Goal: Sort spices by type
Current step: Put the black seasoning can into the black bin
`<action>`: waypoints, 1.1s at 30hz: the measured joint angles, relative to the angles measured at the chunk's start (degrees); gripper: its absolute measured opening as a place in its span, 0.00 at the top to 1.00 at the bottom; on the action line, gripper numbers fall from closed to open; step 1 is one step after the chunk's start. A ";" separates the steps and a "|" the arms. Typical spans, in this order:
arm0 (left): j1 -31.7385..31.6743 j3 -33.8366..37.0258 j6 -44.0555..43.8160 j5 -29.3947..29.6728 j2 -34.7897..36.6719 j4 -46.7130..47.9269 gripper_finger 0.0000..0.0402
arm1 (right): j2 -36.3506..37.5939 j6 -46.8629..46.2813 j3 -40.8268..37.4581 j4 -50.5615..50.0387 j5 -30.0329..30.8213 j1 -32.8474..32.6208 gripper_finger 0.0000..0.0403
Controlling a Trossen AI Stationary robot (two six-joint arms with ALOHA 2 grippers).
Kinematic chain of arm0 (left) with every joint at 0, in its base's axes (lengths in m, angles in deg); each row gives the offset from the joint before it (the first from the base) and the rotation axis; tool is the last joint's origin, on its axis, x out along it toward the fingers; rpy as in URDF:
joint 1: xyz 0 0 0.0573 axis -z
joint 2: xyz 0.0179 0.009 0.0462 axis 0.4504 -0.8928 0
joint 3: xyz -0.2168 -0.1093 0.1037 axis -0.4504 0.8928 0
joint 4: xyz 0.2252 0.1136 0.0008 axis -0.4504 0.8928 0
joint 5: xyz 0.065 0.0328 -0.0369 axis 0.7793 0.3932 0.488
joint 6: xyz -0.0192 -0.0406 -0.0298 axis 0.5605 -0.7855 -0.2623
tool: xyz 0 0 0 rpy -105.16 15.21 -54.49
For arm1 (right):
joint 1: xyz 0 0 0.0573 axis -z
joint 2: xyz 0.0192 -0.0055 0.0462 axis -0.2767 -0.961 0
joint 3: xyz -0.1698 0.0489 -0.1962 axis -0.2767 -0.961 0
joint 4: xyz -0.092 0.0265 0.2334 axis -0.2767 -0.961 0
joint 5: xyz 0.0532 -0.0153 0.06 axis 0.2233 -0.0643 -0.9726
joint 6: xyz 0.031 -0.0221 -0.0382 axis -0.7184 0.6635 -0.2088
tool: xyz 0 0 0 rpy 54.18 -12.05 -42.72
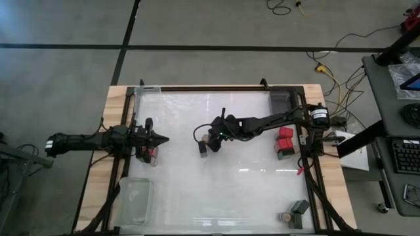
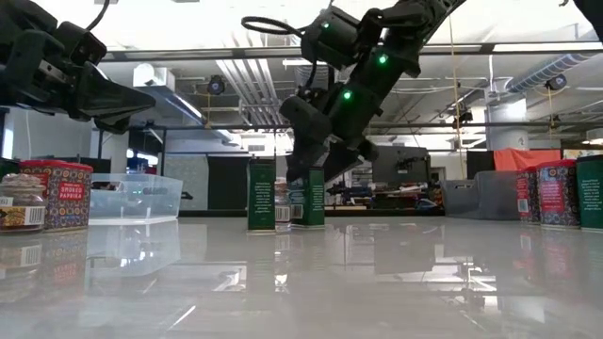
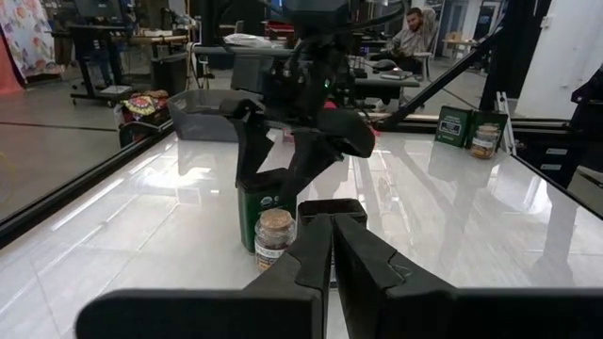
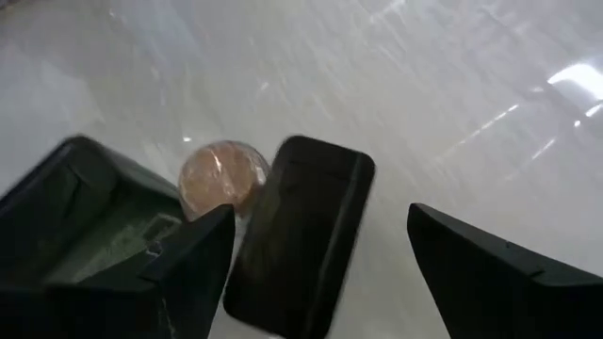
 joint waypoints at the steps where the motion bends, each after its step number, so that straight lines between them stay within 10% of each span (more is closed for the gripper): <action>1: 0.00 0.02 0.00 0.02 0.02 0.00 1.00 | -0.08 -0.70 0.00 0.01 0.02 0.00 0.26; 20: 0.00 0.00 0.00 0.02 0.02 -0.02 1.00 | 4.23 0.72 -0.04 -2.93 -1.48 0.02 0.69; 33: -0.02 0.00 0.00 0.02 0.02 0.00 1.00 | 24.18 -1.85 -0.12 -26.37 10.96 0.00 0.63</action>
